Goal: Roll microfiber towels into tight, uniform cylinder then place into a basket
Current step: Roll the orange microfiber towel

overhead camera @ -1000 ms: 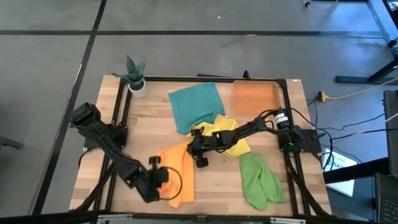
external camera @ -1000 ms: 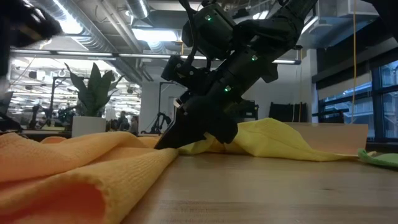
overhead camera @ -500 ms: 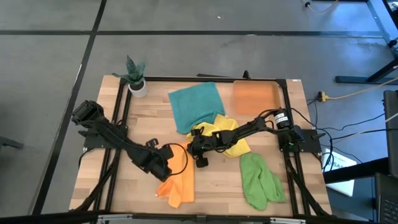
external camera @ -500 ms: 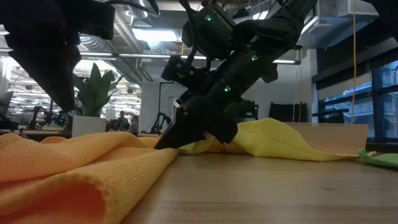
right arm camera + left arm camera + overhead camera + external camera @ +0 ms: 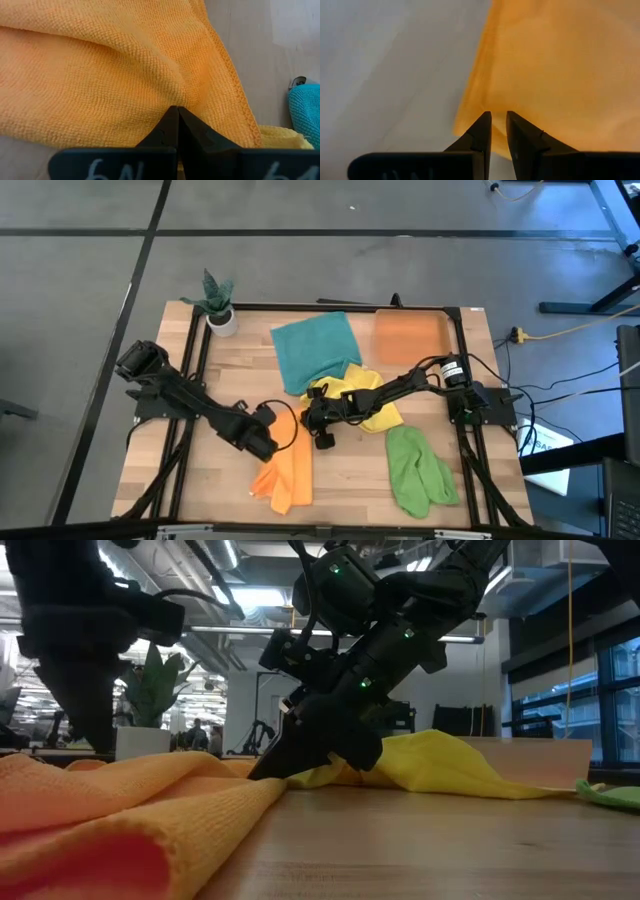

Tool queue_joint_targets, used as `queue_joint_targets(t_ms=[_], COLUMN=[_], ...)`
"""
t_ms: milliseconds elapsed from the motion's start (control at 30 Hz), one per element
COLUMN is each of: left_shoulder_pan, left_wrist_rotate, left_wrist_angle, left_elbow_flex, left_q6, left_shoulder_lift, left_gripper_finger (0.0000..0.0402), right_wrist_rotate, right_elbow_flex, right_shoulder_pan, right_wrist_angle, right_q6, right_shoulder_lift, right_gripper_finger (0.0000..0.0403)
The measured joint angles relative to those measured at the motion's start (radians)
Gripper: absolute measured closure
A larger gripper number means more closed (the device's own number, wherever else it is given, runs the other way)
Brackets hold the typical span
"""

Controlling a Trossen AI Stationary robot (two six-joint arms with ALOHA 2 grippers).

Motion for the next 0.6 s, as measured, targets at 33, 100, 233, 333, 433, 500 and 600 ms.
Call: queue_joint_targets(t_ms=[33, 100, 233, 333, 433, 500, 600], left_shoulder_pan=[0.0, 0.0, -0.002, -0.002, -0.001, -0.001, -0.001], left_wrist_rotate=[0.01, 0.041, 0.053, 0.048, 0.047, 0.047, 0.047], left_wrist_angle=[0.006, 0.009, 0.021, 0.032, 0.031, 0.029, 0.028], left_elbow_flex=[0.0, 0.0, 0.0, 0.0, 0.0, 0.0, 0.0], left_q6=[0.004, 0.008, 0.031, 0.054, 0.057, 0.066, 0.087], left_shoulder_lift=[0.0, 0.001, 0.019, 0.041, 0.063, 0.076, 0.086], left_gripper_finger=[0.0353, 0.0353, 0.0353, 0.0353, 0.0353, 0.0353, 0.0353], right_wrist_rotate=[0.0, 0.0, 0.0, 0.0, 0.0, 0.0, 0.0], right_elbow_flex=[0.0, 0.0, 0.0, 0.0, 0.0, 0.0, 0.0], right_shoulder_pan=[0.0, 0.0, 0.0, 0.0, 0.0, 0.0, 0.0], right_wrist_angle=[0.0, 0.002, 0.005, 0.011, 0.013, 0.014, 0.016], right_q6=[0.0, 0.0, 0.0, 0.0, -0.001, -0.002, -0.002], right_shoulder_lift=[0.0, 0.0, 0.001, 0.001, 0.001, 0.001, 0.001], right_gripper_finger=[0.0398, 0.0398, 0.0398, 0.0398, 0.0398, 0.0398, 0.0398])
